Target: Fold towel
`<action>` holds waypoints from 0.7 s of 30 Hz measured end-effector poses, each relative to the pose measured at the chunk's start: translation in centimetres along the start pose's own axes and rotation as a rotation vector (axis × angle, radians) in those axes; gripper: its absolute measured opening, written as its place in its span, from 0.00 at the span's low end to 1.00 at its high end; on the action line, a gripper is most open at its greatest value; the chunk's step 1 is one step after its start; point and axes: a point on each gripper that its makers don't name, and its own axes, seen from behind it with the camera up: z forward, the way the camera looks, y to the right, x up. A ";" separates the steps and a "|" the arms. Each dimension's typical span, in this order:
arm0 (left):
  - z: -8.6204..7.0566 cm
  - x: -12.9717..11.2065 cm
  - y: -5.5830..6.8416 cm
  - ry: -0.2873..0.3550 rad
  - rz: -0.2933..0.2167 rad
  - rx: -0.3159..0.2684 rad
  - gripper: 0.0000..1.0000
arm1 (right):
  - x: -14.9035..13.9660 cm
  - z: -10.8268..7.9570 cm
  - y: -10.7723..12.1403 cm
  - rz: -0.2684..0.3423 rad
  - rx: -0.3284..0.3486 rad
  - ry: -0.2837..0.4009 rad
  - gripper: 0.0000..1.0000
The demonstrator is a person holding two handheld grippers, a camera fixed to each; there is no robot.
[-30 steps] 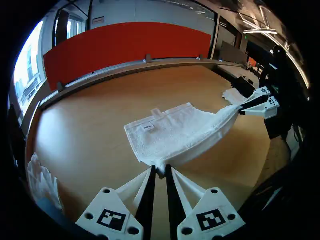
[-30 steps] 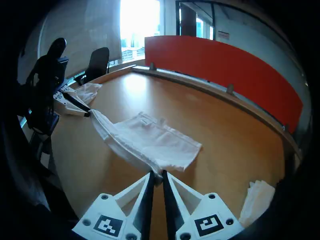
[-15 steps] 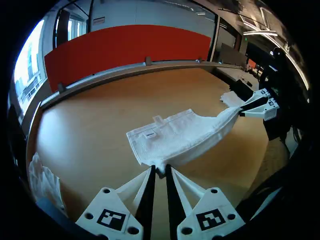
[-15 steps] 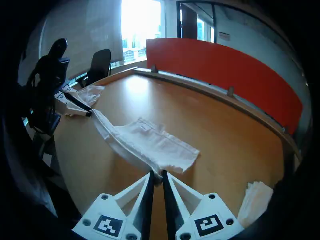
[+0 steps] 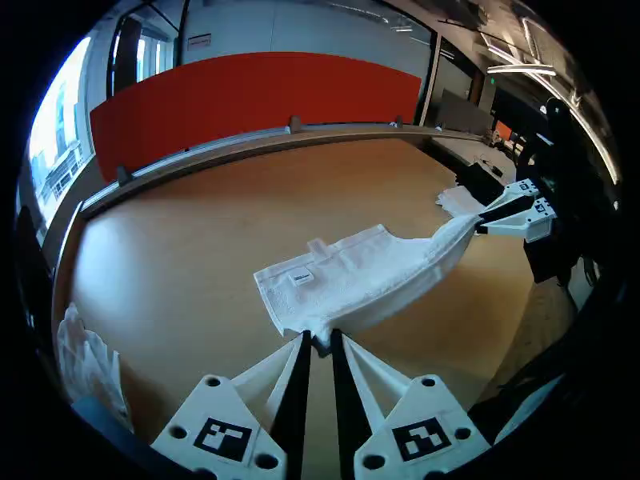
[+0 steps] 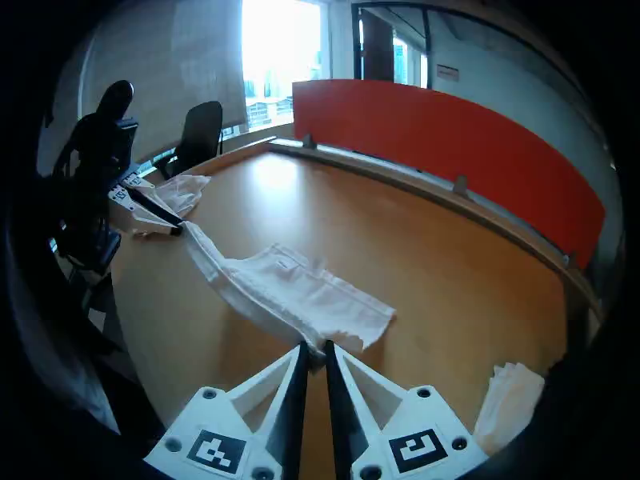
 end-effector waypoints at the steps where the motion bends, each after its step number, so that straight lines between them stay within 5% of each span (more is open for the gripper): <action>1: 0.0 0.0 0.0 0.000 0.000 0.000 0.18 | 0.0 0.0 0.0 -0.002 0.001 0.000 0.15; 21: -0.3 0.0 0.3 0.001 -0.004 -0.003 0.18 | 0.1 -0.5 -0.3 -0.008 0.006 -0.003 0.15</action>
